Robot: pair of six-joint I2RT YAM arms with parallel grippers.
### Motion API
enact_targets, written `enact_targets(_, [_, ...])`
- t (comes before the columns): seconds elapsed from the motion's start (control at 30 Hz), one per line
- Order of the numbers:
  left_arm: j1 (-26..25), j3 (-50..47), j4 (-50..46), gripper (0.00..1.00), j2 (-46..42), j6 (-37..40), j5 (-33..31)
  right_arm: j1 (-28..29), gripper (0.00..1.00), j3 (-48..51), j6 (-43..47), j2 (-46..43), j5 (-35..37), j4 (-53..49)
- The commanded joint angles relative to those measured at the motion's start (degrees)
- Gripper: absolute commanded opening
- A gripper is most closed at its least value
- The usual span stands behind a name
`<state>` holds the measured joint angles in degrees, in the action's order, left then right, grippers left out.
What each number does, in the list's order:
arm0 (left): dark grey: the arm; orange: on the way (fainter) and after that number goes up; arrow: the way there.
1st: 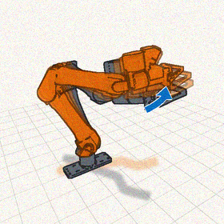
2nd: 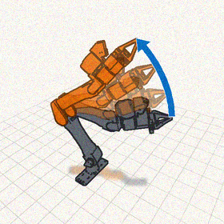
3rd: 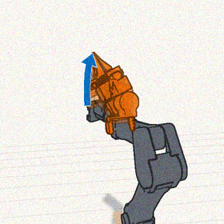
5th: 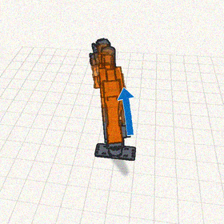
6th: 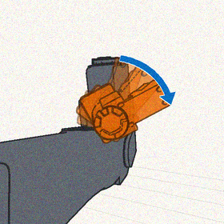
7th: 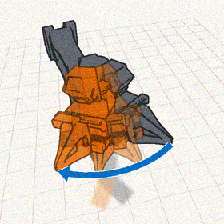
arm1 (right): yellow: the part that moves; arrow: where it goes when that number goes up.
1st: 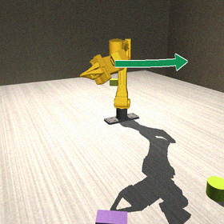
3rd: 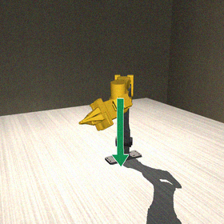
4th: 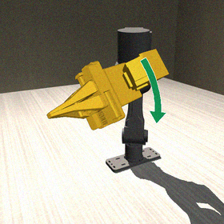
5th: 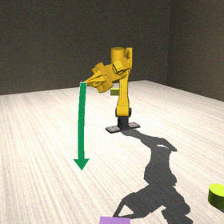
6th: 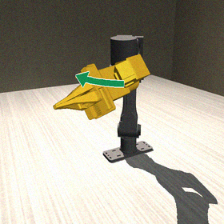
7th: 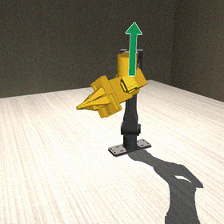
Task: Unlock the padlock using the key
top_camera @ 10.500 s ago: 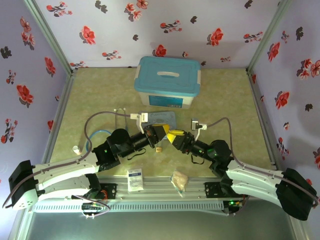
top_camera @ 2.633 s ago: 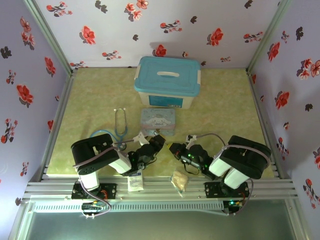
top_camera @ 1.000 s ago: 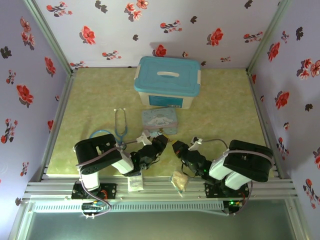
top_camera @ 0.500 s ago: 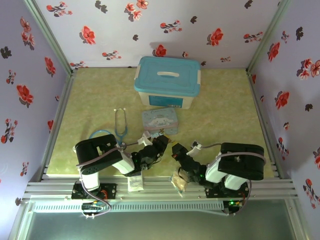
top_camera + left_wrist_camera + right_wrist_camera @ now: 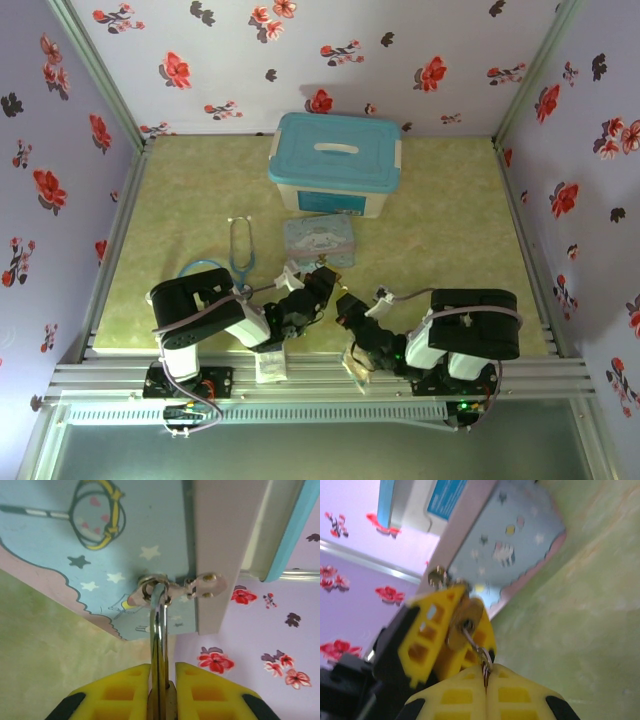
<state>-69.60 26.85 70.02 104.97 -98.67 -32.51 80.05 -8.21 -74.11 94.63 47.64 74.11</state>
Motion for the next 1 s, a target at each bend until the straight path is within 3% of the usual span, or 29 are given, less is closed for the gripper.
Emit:
enact_targets(0.0, [-2.63, 2.67, 4.55, 0.0, 1.1, -0.12, 7.23, -0.96, 0.0, -1.93, 3.15, -1.61, -12.16, 5.35])
enact_targets(0.13, [-2.77, 3.52, 4.91, 0.0, 1.21, 1.05, 9.45, -4.85, 0.0, -0.03, 3.61, -3.05, -19.57, 5.45])
enact_targets(0.3, [-2.9, 1.92, 4.78, 0.0, 0.5, 1.91, 9.54, -9.95, 0.0, 7.53, 4.75, -14.92, -25.01, 3.16])
enact_targets(0.4, [-2.76, 1.3, 4.86, 0.0, 1.21, 1.68, 9.3, -13.95, 0.0, 8.67, 3.43, -26.85, -33.05, -11.78])
enact_targets(0.53, [-2.9, 2.28, 4.95, 0.0, 2.64, 2.36, 10.99, -16.98, 0.0, 7.36, 4.76, -50.06, -38.45, -39.4])
enact_targets(0.67, [-2.92, 1.53, 4.95, 0.0, 3.3, 2.67, 10.76, -26.85, 0.0, 8.19, 1.11, -77.12, -46.72, -70.32])
enact_targets(0.77, [-2.68, 0.67, 4.89, 0.0, 3.33, 3.57, 9.75, -33.1, 0.0, 6.05, 2.86, -90.57, -53.05, -90.42])
enact_targets(0.87, [-2.43, 0.35, 4.78, 0.0, 3.51, 4.44, 9.56, -37.77, 0.0, 4.0, 5.26, -92.05, -60.03, -97.11])
enact_targets(0.97, [-2.0, 0.23, 4.86, 0.0, 4.25, 4.62, 9.7, -39.57, 0.0, 2.56, 8.51, -83.42, -64.36, -94.15])
